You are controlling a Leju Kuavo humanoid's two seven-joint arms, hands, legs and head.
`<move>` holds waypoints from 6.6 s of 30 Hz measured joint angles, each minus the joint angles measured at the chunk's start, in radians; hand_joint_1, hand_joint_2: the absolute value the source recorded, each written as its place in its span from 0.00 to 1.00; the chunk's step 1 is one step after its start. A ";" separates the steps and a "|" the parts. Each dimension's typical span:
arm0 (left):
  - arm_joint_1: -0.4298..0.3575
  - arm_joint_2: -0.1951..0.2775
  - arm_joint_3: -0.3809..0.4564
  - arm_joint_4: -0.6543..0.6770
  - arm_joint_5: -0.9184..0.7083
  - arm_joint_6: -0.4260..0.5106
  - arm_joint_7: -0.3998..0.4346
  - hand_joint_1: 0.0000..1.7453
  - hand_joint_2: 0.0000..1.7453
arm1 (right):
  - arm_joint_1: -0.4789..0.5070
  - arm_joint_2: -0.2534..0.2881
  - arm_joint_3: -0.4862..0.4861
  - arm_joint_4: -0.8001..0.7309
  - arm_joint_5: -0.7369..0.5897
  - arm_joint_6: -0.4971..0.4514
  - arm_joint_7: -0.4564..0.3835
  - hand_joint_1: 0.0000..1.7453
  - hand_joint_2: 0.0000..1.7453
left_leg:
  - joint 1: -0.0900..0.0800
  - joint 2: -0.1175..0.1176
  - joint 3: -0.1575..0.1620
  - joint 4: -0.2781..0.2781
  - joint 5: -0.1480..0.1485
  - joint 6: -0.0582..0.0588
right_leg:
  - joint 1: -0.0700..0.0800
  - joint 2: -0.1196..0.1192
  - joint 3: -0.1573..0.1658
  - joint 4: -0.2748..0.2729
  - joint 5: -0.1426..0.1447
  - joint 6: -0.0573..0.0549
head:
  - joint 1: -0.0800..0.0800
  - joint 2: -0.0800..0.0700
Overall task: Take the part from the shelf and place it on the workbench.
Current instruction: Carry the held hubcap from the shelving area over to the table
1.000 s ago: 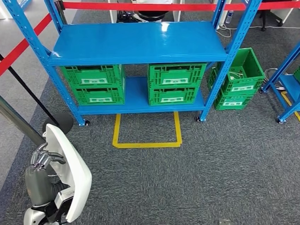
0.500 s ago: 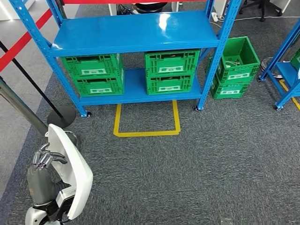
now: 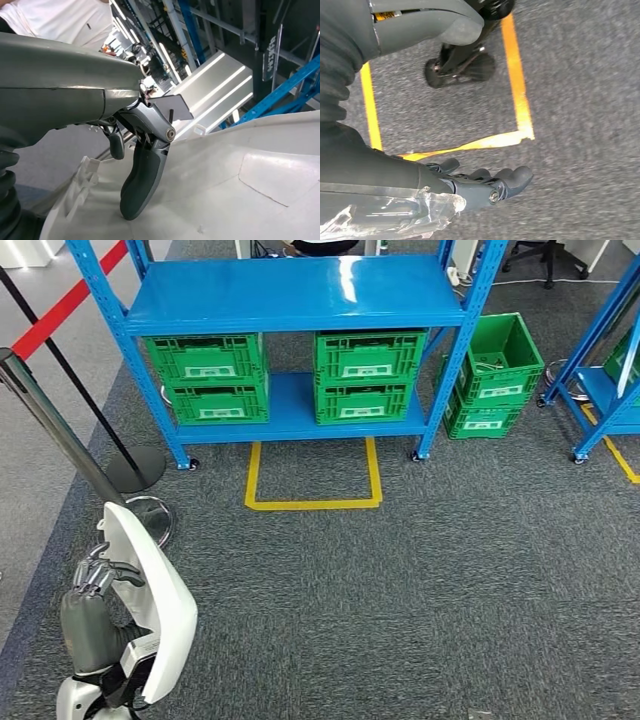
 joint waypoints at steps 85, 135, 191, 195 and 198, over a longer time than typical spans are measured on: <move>-0.087 0.049 -0.072 0.140 0.454 -0.410 -0.131 1.00 1.00 | 0.033 0.041 -0.203 -0.036 0.118 0.005 0.022 0.00 1.00 | 0.017 -0.045 0.066 0.028 -0.084 -0.010 | -0.006 0.080 -0.019 -0.181 0.035 -0.003 | 0.016 0.000; -0.110 0.080 -0.076 0.172 0.445 -0.436 -0.077 1.00 1.00 | 0.021 0.048 -0.272 -0.059 0.213 0.047 0.026 0.00 1.00 | 0.005 0.001 -0.070 0.334 -0.244 -0.043 | 0.002 0.042 0.026 -0.211 0.032 -0.055 | 0.015 -0.001; -0.184 0.121 -0.079 0.228 0.395 -0.472 -0.033 1.00 1.00 | 0.017 0.033 -0.327 -0.059 0.300 0.075 0.024 0.00 1.00 | 0.000 0.082 0.053 0.058 -0.118 -0.037 | 0.007 -0.015 0.027 -0.204 0.022 -0.045 | 0.020 -0.001; -0.200 0.133 -0.077 0.242 0.387 -0.489 -0.028 1.00 1.00 | 0.012 0.030 -0.332 -0.059 0.318 0.078 0.024 0.00 1.00 | 0.004 0.007 -0.056 0.285 -0.233 -0.046 | 0.003 0.027 0.021 -0.205 0.029 -0.060 | 0.017 -0.001; -0.209 0.140 -0.077 0.256 0.376 -0.501 -0.020 1.00 1.00 | 0.012 0.029 -0.336 -0.059 0.330 0.079 0.024 0.00 1.00 | 0.003 -0.003 -0.077 0.310 -0.202 -0.040 | 0.004 0.068 0.019 -0.205 0.033 -0.060 | 0.016 0.000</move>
